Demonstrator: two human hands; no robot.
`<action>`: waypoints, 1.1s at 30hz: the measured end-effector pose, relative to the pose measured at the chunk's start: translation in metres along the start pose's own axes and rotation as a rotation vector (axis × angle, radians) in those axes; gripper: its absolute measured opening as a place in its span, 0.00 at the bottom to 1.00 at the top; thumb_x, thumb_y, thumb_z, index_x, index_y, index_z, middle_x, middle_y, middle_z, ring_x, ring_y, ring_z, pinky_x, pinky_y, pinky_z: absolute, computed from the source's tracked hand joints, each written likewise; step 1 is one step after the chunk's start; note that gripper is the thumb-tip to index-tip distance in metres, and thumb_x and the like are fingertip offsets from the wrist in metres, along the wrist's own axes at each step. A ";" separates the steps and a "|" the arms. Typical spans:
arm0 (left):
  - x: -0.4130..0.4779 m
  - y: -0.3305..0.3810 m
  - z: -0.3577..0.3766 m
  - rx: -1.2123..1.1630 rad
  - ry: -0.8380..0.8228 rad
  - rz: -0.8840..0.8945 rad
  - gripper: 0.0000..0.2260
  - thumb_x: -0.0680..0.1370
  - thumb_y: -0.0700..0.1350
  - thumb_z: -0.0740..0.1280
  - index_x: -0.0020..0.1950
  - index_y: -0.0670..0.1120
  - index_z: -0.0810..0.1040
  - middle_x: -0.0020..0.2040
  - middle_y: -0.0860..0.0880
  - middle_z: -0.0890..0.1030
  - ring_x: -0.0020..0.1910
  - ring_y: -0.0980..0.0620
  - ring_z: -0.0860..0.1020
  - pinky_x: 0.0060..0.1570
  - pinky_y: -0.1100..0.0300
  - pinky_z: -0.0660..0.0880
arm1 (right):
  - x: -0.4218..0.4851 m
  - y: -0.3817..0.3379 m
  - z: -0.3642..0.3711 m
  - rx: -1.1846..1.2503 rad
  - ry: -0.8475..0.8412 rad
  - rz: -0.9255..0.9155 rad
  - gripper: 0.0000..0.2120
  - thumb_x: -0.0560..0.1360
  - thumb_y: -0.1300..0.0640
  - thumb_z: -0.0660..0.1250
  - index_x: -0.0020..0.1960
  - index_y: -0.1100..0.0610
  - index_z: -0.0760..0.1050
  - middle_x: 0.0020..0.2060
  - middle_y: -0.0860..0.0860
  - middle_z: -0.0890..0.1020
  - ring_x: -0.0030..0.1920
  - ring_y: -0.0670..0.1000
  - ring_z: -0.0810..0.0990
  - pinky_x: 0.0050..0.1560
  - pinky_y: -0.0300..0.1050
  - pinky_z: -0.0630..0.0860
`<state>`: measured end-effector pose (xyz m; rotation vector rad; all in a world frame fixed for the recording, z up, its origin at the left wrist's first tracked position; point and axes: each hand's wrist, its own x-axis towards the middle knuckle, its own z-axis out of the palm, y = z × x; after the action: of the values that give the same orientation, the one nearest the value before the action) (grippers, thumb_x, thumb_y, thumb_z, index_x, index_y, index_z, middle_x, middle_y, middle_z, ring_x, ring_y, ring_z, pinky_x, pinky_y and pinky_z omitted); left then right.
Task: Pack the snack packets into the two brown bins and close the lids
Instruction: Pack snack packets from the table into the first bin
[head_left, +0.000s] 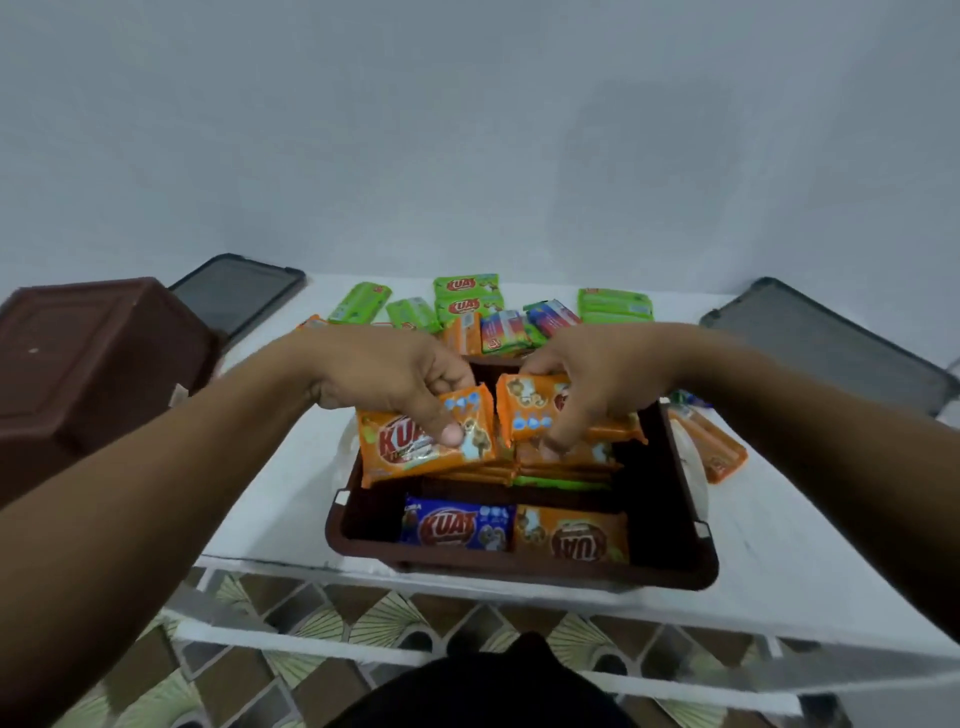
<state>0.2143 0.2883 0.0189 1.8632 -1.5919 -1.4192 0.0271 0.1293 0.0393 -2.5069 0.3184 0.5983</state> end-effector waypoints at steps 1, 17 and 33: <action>0.005 -0.001 0.005 -0.001 -0.030 -0.017 0.10 0.75 0.40 0.76 0.50 0.37 0.79 0.41 0.44 0.84 0.39 0.49 0.81 0.40 0.58 0.76 | -0.002 0.003 0.006 -0.016 -0.006 0.010 0.20 0.64 0.42 0.80 0.52 0.47 0.81 0.44 0.43 0.86 0.44 0.43 0.85 0.52 0.50 0.82; 0.048 -0.004 0.048 0.333 -0.194 -0.154 0.07 0.79 0.50 0.73 0.50 0.46 0.83 0.42 0.54 0.82 0.41 0.55 0.79 0.46 0.57 0.73 | 0.006 0.029 0.094 -0.140 -0.073 0.027 0.18 0.73 0.46 0.74 0.56 0.53 0.75 0.40 0.45 0.78 0.39 0.44 0.77 0.37 0.37 0.71; 0.050 -0.014 0.062 0.491 -0.287 -0.190 0.09 0.83 0.53 0.65 0.60 0.52 0.72 0.53 0.52 0.77 0.51 0.49 0.75 0.49 0.55 0.71 | 0.018 0.034 0.100 -0.103 -0.099 0.060 0.22 0.72 0.36 0.71 0.57 0.51 0.78 0.49 0.48 0.83 0.48 0.49 0.80 0.49 0.45 0.78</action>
<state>0.1663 0.2708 -0.0440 2.2049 -2.1054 -1.5320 -0.0036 0.1544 -0.0600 -2.5621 0.3345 0.7783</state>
